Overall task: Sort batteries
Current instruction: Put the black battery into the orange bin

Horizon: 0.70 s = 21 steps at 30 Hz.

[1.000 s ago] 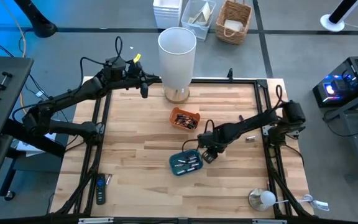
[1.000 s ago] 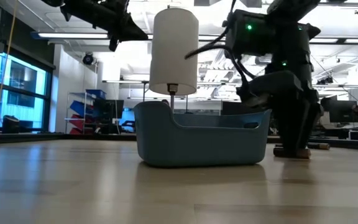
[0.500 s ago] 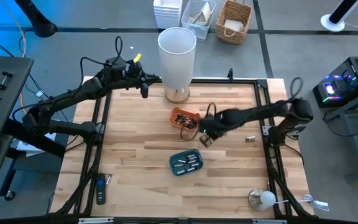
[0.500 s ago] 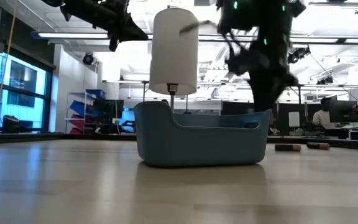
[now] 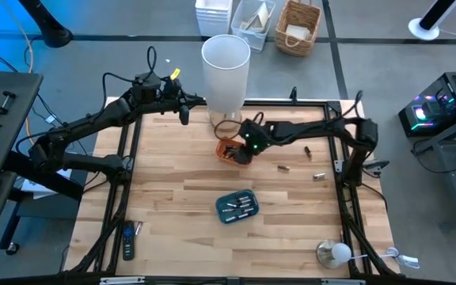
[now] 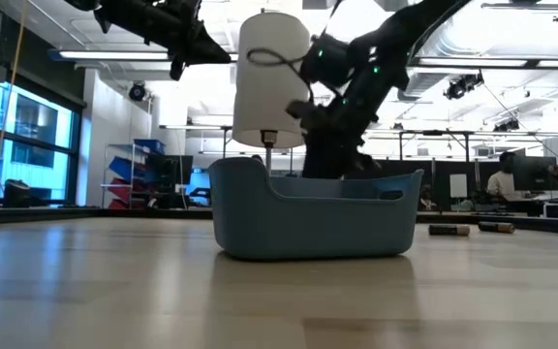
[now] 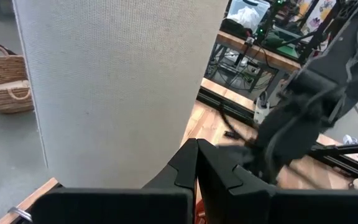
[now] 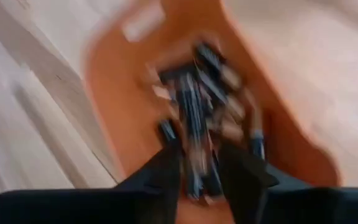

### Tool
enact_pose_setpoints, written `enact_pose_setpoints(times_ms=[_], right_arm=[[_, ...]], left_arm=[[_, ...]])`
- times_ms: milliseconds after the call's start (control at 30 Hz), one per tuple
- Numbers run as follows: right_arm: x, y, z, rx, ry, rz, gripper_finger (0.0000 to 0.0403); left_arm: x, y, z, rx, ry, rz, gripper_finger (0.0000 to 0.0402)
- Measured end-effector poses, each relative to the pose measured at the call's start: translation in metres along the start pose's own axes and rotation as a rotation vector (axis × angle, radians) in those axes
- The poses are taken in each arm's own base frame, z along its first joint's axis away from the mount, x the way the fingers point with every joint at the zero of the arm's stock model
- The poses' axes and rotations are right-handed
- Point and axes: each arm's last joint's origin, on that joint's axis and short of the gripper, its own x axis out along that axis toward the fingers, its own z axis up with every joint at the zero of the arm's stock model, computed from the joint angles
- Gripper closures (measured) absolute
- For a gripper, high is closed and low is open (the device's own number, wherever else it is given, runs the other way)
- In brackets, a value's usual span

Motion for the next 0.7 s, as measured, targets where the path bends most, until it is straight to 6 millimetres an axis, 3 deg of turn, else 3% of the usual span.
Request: enact_pose_setpoints(times_ms=[133,367,433,533,700], right_arm=[[-0.005,0.003,-0.001,-0.093,0.08,-0.013,0.025],[-0.071,-0.008,-0.012,-0.211,0.167,-0.23,0.0233],[-0.087,-0.024,-0.027,-0.152,0.237,-0.288,0.0232],[-0.095,-0.062,-0.062,-0.01,0.35,-0.397,0.0231],[-0.105,-0.114,-0.11,0.273,0.352,-0.49,0.0231]], left_arm=[[0.0,0.0,0.0,0.0,0.001,0.0,0.0401],[0.0,0.0,-0.001,-0.002,0.007,0.002,0.0402],[0.0,0.001,-0.001,-0.002,0.008,0.003,0.0401],[0.0,0.001,-0.001,-0.003,0.012,0.004,0.0401],[0.001,0.001,-0.001,-0.003,0.012,0.006,0.0402]])
